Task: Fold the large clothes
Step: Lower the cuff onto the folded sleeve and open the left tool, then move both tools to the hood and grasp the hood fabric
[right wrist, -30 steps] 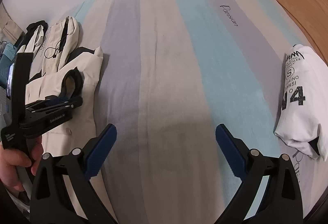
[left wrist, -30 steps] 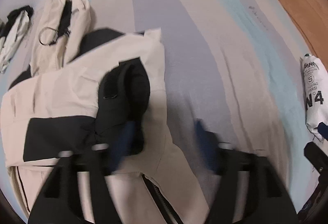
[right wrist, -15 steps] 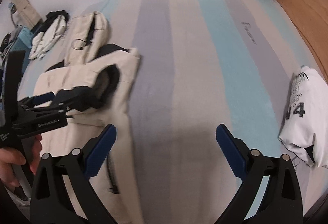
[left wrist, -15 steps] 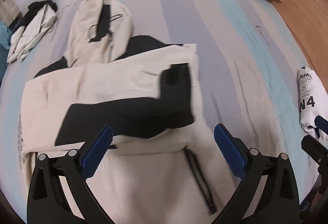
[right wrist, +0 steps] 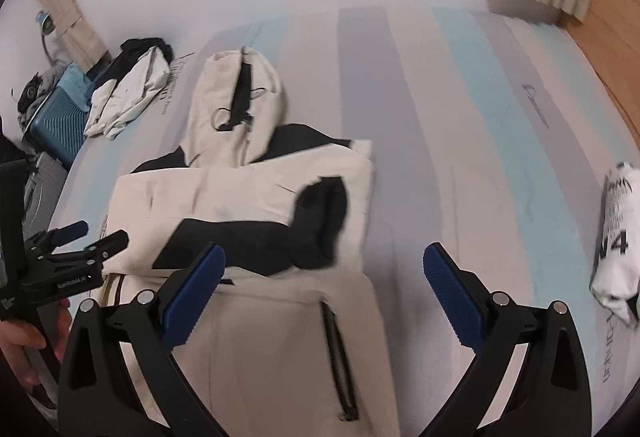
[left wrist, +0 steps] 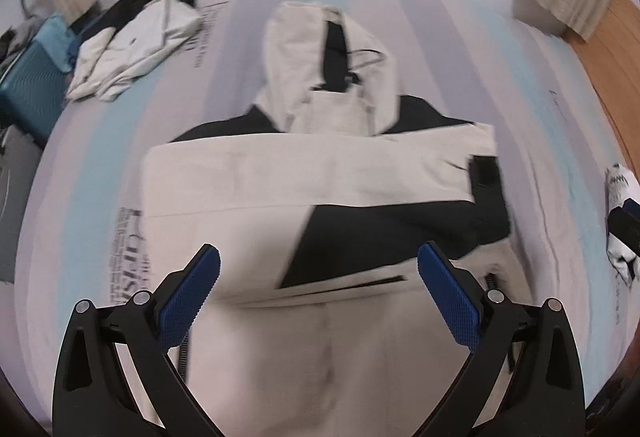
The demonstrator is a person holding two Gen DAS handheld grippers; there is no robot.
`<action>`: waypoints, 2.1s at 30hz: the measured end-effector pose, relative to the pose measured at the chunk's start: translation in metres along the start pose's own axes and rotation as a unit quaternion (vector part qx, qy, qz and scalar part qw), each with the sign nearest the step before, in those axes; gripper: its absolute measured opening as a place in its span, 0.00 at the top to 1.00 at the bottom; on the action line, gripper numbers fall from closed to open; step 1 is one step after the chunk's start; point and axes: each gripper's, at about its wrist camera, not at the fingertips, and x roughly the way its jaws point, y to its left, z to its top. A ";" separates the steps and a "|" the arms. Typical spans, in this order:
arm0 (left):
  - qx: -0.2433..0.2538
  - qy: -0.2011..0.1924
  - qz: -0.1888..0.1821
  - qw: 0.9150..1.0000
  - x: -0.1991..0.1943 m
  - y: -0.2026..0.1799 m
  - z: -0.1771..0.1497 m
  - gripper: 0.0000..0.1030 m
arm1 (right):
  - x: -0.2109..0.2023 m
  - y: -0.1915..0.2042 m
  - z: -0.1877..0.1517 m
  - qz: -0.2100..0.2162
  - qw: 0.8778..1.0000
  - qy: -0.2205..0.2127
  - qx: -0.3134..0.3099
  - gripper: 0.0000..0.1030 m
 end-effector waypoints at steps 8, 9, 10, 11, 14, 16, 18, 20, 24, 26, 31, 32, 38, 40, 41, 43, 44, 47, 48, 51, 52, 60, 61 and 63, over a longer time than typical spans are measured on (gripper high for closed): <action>-0.011 -0.010 0.002 1.000 0.000 0.041 0.011 0.06 | 0.012 0.048 0.024 -0.005 0.999 -0.011 -0.034 0.07; -0.011 -0.010 0.006 1.000 0.001 0.044 0.012 0.06 | 0.014 0.053 0.027 -0.007 0.999 -0.014 -0.035 0.07; -0.009 -0.009 0.016 1.000 0.002 0.046 0.014 0.06 | 0.016 0.055 0.029 -0.008 0.999 -0.016 -0.035 0.07; -0.005 -0.008 0.019 1.000 0.003 0.048 0.016 0.06 | 0.018 0.059 0.033 -0.009 0.999 -0.020 -0.038 0.07; -0.002 -0.005 0.013 1.000 0.008 0.051 0.022 0.07 | 0.026 0.067 0.043 -0.012 0.998 -0.023 -0.054 0.07; 0.006 -0.007 0.016 1.000 0.012 0.052 0.026 0.07 | 0.032 0.069 0.051 -0.014 0.998 -0.023 -0.060 0.07; 0.010 -0.007 0.015 1.000 0.017 0.052 0.029 0.07 | 0.039 0.070 0.059 -0.013 0.998 -0.021 -0.063 0.07; 0.009 -0.008 0.014 1.000 0.022 0.053 0.034 0.07 | 0.046 0.073 0.065 -0.018 0.997 -0.023 -0.069 0.07; 0.005 -0.010 0.015 1.000 0.029 0.055 0.044 0.07 | 0.057 0.077 0.073 -0.020 0.997 -0.025 -0.071 0.07; 0.007 -0.011 0.017 1.000 0.033 0.055 0.050 0.07 | 0.062 0.077 0.076 -0.020 0.997 -0.025 -0.072 0.07; 0.005 -0.010 0.016 1.000 0.043 0.058 0.062 0.07 | 0.080 0.073 0.088 -0.021 0.998 -0.024 -0.061 0.07; 0.005 -0.009 0.016 1.000 0.047 0.059 0.065 0.07 | 0.083 0.073 0.090 -0.021 0.998 -0.023 -0.060 0.07; 0.003 0.000 0.015 1.000 0.072 0.064 0.084 0.07 | 0.111 0.072 0.107 -0.017 0.998 -0.016 -0.061 0.07; 0.002 0.002 0.015 1.000 0.082 0.066 0.094 0.07 | 0.124 0.072 0.115 -0.017 0.998 -0.012 -0.063 0.07; 0.002 0.003 0.014 1.000 0.086 0.067 0.097 0.07 | 0.129 0.072 0.118 -0.016 0.998 -0.010 -0.064 0.07; 0.000 0.004 0.014 1.000 0.095 0.069 0.106 0.07 | 0.140 0.072 0.125 -0.016 0.998 -0.008 -0.065 0.07; -0.002 0.004 0.010 1.000 0.100 0.070 0.111 0.07 | 0.148 0.071 0.131 -0.013 0.998 -0.007 -0.063 0.07; -0.007 0.000 0.009 1.000 0.112 0.074 0.126 0.07 | 0.164 0.068 0.142 -0.006 0.999 -0.005 -0.049 0.07; -0.007 0.000 0.010 1.000 0.117 0.075 0.131 0.07 | 0.170 0.068 0.145 -0.004 0.999 -0.005 -0.046 0.07; -0.008 0.000 0.007 1.000 0.131 0.077 0.145 0.07 | 0.189 0.068 0.155 0.002 0.999 -0.002 -0.045 0.07; -0.008 0.002 0.004 1.000 0.138 0.077 0.151 0.07 | 0.194 0.068 0.158 0.004 0.999 0.000 -0.047 0.07; -0.003 0.001 -0.009 1.000 0.170 0.079 0.175 0.07 | 0.246 0.068 0.171 0.011 0.997 0.024 -0.069 0.14; -0.003 0.003 -0.009 1.000 0.176 0.079 0.177 0.07 | 0.251 0.067 0.172 0.012 0.997 0.027 -0.069 0.14; -0.003 0.003 -0.011 1.000 0.182 0.080 0.181 0.07 | 0.260 0.065 0.174 0.014 0.997 0.032 -0.066 0.14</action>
